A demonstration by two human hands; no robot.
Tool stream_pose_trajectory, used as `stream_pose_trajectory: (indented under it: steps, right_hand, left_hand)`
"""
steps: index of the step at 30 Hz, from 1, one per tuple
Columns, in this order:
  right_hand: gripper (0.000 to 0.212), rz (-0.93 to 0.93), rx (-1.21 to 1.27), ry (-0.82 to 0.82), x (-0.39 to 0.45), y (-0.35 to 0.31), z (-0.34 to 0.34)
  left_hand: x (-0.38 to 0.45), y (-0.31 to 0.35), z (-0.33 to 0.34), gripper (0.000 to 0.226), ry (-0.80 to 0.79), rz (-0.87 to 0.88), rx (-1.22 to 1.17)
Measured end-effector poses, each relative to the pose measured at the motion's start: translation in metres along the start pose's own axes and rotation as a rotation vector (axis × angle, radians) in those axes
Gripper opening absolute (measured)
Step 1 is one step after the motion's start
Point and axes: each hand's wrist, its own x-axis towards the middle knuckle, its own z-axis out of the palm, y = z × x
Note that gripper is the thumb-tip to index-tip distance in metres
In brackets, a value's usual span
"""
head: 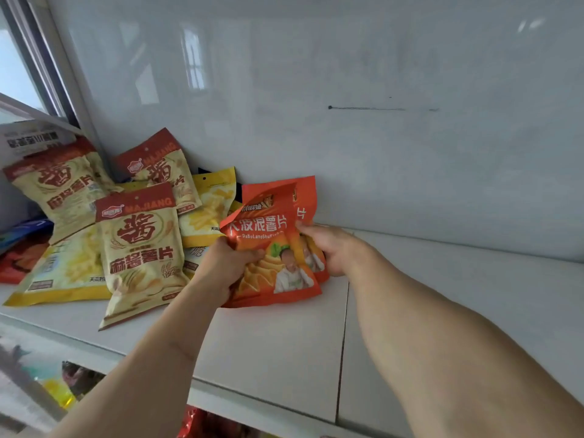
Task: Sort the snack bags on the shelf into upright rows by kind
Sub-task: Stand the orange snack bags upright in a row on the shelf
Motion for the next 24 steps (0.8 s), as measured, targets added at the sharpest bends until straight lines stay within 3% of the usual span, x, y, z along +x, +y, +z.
stream_pose_trajectory:
  steps: [4,9,15,20,24]
  right_hand:
    - [0.048,-0.03,0.134,-0.025,-0.019,0.012,-0.013]
    - [0.041,-0.111,0.254,0.193,-0.056,0.022,-0.054]
    - [0.031,-0.182,0.221,0.342,-0.128,0.035,-0.126]
    - [0.026,-0.252,0.113,0.625,-0.183,0.06,-0.209]
    - [0.032,-0.274,0.145,0.658,-0.225,0.076,-0.266]
  left_hand:
    - [-0.003,-0.003,0.007,0.041,-0.095,0.015,-0.051]
    - [-0.013,-0.009,0.038,0.043,-0.211,0.041,-0.137]
    - [-0.047,0.002,0.111,0.039,-0.494,0.049,-0.208]
    - [-0.08,0.01,0.176,0.037,-0.622,0.033,-0.252]
    - [-0.11,0.013,0.24,0.044,-0.694,0.042,-0.251]
